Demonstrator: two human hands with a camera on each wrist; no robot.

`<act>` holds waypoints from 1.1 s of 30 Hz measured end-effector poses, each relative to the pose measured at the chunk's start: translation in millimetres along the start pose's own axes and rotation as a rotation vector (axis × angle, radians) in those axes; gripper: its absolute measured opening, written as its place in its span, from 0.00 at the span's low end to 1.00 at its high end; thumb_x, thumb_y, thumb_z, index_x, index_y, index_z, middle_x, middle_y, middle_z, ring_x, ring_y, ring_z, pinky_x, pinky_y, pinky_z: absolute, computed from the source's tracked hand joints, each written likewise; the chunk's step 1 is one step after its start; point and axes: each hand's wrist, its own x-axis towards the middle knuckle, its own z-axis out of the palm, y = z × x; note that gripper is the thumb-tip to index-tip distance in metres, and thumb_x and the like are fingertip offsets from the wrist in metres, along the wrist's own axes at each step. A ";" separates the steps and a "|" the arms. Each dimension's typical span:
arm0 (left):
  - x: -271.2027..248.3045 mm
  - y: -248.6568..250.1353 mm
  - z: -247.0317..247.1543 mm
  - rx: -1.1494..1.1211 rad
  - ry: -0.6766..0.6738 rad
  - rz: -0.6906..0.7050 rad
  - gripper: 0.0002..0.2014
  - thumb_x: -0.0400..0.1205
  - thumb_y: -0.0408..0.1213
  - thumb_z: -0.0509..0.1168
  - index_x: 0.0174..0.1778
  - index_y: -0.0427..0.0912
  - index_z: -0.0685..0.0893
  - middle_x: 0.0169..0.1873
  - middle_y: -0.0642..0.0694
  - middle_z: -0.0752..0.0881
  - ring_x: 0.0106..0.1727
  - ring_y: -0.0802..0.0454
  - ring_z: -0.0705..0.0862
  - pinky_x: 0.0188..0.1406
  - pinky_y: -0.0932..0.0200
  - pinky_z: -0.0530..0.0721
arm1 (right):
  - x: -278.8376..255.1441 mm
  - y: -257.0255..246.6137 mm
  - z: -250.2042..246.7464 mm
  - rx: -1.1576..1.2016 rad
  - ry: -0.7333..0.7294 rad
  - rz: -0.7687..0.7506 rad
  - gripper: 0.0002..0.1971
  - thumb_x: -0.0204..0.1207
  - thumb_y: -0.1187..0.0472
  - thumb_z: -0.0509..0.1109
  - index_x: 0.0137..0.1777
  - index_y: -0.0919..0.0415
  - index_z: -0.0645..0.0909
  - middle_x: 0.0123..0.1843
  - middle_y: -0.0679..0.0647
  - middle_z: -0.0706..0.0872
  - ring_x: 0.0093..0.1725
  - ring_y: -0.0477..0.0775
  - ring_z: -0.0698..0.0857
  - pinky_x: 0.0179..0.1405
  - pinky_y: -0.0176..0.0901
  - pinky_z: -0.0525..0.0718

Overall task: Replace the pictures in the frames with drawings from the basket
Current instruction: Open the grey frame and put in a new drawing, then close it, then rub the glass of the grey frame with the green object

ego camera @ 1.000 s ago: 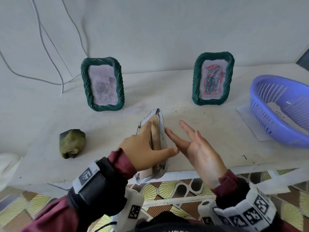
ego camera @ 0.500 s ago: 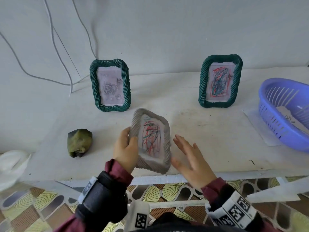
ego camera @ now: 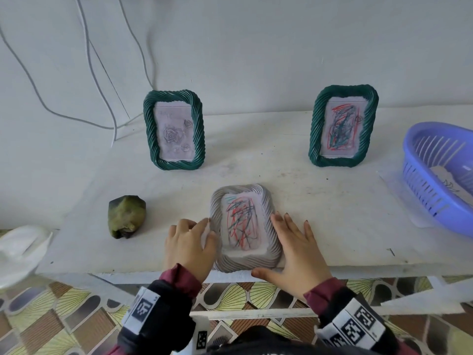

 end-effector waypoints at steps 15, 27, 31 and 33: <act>43.1 -86.4 -62.4 -0.290 0.157 -0.349 0.24 0.84 0.34 0.53 0.78 0.47 0.62 0.71 0.28 0.70 0.72 0.31 0.67 0.74 0.46 0.62 | 0.0 3.7 3.4 -0.028 -0.004 0.009 0.61 0.51 0.18 0.49 0.80 0.51 0.32 0.78 0.41 0.35 0.77 0.39 0.34 0.77 0.46 0.28; 32.6 -74.6 -65.5 -0.794 0.070 -0.242 0.17 0.75 0.17 0.64 0.50 0.44 0.84 0.45 0.35 0.84 0.45 0.42 0.82 0.59 0.40 0.82 | -0.7 -20.1 12.4 -0.042 0.136 -0.156 0.46 0.67 0.22 0.37 0.79 0.49 0.38 0.81 0.49 0.43 0.81 0.53 0.38 0.75 0.63 0.28; 21.7 -45.7 -63.4 -0.979 -0.040 -0.125 0.20 0.74 0.14 0.63 0.51 0.44 0.84 0.42 0.38 0.85 0.36 0.51 0.87 0.39 0.59 0.89 | 6.8 -51.1 14.4 0.346 0.250 -0.321 0.34 0.75 0.35 0.55 0.79 0.45 0.54 0.79 0.46 0.61 0.80 0.42 0.56 0.79 0.45 0.58; 16.2 -27.5 -60.4 -1.065 -0.112 -0.068 0.20 0.72 0.14 0.66 0.49 0.45 0.84 0.41 0.39 0.86 0.35 0.53 0.87 0.38 0.57 0.89 | 12.0 -66.1 13.2 0.482 0.246 -0.371 0.33 0.75 0.36 0.57 0.78 0.45 0.58 0.78 0.47 0.66 0.78 0.40 0.61 0.77 0.41 0.64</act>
